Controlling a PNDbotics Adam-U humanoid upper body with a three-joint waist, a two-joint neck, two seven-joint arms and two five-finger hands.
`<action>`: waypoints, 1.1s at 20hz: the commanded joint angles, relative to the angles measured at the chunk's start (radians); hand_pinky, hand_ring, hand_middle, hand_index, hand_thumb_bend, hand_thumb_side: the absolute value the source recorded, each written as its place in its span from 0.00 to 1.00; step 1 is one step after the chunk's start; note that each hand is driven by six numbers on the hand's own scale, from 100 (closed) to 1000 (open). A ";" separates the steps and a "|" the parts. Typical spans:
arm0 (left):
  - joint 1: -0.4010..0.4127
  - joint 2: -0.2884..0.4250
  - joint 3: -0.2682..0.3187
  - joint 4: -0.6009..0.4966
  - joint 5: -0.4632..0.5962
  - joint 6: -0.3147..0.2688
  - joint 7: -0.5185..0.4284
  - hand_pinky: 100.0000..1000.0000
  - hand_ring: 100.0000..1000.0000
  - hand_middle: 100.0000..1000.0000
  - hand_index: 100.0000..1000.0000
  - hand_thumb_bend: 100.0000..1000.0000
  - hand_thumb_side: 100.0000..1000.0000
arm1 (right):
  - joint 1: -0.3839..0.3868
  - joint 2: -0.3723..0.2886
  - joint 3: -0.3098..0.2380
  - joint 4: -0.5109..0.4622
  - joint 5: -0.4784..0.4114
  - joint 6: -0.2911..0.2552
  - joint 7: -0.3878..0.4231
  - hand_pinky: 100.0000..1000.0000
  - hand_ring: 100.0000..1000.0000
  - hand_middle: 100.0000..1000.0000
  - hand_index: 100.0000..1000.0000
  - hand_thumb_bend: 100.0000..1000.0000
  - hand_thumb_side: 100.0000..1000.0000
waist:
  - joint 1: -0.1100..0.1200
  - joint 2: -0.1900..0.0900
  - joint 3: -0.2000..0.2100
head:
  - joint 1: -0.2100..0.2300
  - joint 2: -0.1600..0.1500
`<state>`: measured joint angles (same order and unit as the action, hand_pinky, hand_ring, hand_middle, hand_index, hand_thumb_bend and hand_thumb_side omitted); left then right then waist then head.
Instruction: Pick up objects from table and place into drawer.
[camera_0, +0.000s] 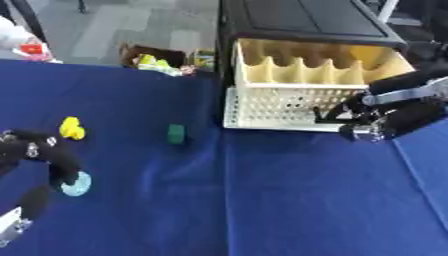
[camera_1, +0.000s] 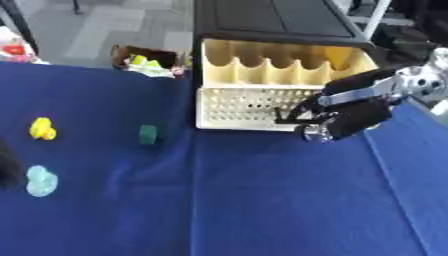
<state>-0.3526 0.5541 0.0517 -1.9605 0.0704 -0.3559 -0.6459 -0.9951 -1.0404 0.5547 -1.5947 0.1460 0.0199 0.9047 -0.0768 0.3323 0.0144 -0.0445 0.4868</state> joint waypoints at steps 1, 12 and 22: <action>-0.012 0.027 0.007 -0.007 0.000 -0.002 -0.002 0.31 0.46 0.48 0.70 0.00 0.51 | -0.002 -0.038 -0.005 -0.040 -0.050 0.036 0.002 0.18 0.32 0.43 0.96 0.00 1.00 | 0.005 -0.019 0.002 | -0.002 -0.006; -0.013 0.024 0.006 -0.006 -0.004 0.000 -0.009 0.31 0.46 0.48 0.70 0.00 0.51 | 0.036 -0.067 -0.029 -0.090 -0.146 0.129 0.002 0.21 0.34 0.43 0.96 0.00 1.00 | 0.006 -0.015 0.001 | -0.003 -0.008; -0.013 0.020 0.004 -0.005 -0.004 -0.004 -0.011 0.32 0.47 0.48 0.70 0.00 0.51 | 0.055 -0.073 -0.046 -0.108 -0.167 0.160 0.002 0.20 0.33 0.41 0.97 0.00 1.00 | 0.011 -0.016 0.008 | -0.008 -0.009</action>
<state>-0.3532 0.5541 0.0516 -1.9550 0.0691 -0.3567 -0.6547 -0.9318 -1.0846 0.5187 -1.6879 -0.0119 0.1753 0.9047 -0.0703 0.3334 0.0222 -0.0483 0.4866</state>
